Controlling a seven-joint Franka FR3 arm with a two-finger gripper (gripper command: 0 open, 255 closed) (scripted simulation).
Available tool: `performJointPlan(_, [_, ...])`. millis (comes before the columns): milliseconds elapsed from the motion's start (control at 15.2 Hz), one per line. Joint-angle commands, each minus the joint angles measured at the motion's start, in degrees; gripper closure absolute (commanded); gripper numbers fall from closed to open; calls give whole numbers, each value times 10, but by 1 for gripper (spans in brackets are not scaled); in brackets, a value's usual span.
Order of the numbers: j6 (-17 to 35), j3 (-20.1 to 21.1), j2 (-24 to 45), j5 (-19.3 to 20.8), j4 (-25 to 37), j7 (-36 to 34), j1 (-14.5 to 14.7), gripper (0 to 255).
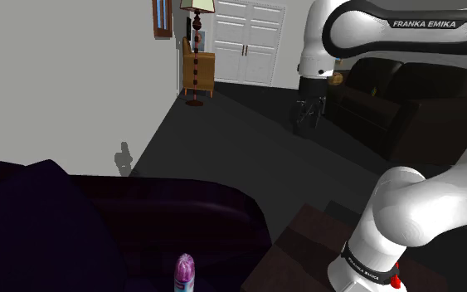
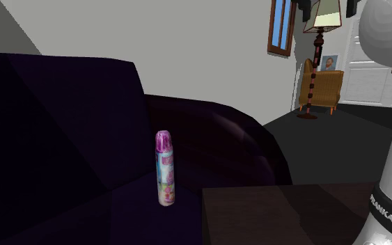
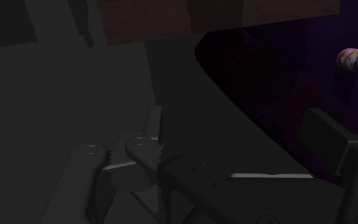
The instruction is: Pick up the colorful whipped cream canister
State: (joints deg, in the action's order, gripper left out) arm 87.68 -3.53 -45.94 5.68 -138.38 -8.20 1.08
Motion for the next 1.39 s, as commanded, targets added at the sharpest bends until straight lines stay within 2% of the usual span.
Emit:
performJointPlan(0, [0, 0, 0, 0, 0, 0, 0, 0])
performJointPlan(660, [127, 106, 42, -80, -84, -119, 49, 0])
performJointPlan(1320, [276, 218, 175, -133, -92, -237, 91, 0])
